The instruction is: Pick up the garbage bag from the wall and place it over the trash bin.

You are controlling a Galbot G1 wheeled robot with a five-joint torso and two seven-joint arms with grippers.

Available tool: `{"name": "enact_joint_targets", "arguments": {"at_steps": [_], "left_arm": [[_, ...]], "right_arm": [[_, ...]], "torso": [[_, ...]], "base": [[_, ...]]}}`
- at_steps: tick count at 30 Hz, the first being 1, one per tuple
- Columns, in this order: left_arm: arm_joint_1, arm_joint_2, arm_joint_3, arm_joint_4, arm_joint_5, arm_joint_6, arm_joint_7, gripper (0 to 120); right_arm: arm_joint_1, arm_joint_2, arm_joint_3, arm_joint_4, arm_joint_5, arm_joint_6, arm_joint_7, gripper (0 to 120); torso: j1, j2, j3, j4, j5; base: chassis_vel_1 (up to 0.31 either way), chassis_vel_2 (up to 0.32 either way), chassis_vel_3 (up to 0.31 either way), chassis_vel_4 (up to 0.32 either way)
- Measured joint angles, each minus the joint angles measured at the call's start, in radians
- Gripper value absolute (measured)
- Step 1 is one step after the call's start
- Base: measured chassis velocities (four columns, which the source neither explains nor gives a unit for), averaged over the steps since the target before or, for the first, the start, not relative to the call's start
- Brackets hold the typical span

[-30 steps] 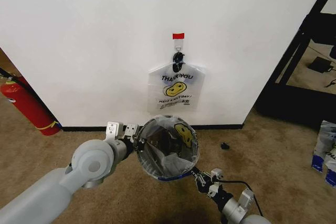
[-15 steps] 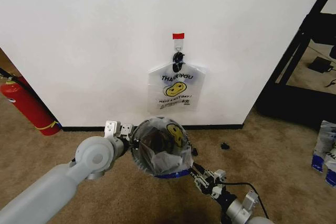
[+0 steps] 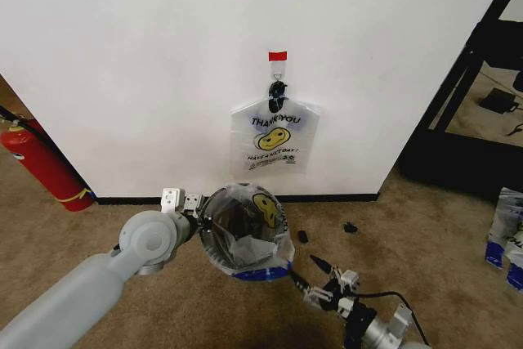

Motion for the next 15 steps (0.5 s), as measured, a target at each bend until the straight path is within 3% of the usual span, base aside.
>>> {"name": "enact_joint_targets", "arguments": {"at_steps": [4, 7, 9, 12, 15], "left_arm": [[0.006, -0.002, 0.003, -0.005, 0.02, 0.0, -0.001, 0], [0.019, 0.002, 0.021, -0.018, 0.131, 0.0, 0.02, 0], [0.02, 0.002, 0.024, -0.019, 0.15, 0.0, 0.024, 0], [0.019, -0.001, 0.057, -0.022, 0.225, -0.001, 0.028, 0], [0.012, -0.009, 0.113, -0.022, 0.289, -0.001, 0.031, 0]], "right_arm": [[0.003, 0.0, 0.0, 0.024, -0.017, 0.0, -0.029, 100], [0.011, -0.004, -0.029, 0.106, -0.01, -0.008, 0.139, 100], [0.013, -0.006, -0.034, 0.125, -0.007, -0.016, 0.175, 100], [0.021, -0.043, -0.06, 0.227, 0.006, -0.103, 0.354, 97], [0.04, -0.122, -0.077, 0.348, 0.07, -0.263, 0.537, 84]], "torso": [[0.0, 0.0, 0.0, 0.0, 0.0001], [0.0, 0.0, 0.0, 0.0, 0.0], [0.0, 0.0, 0.0, 0.0002, 0.0001], [0.0, 0.0, 0.0, 0.0001, 0.0001], [0.0, 0.0, 0.0, -0.0001, 0.0001]], "base": [[0.0, 0.0, 0.0, 0.0], [0.0, 0.0, 0.0, 0.0], [0.0, 0.0, 0.0, 0.0], [0.0, 0.0, 0.0, 0.0], [0.0, 0.0, 0.0, 0.0]]}}
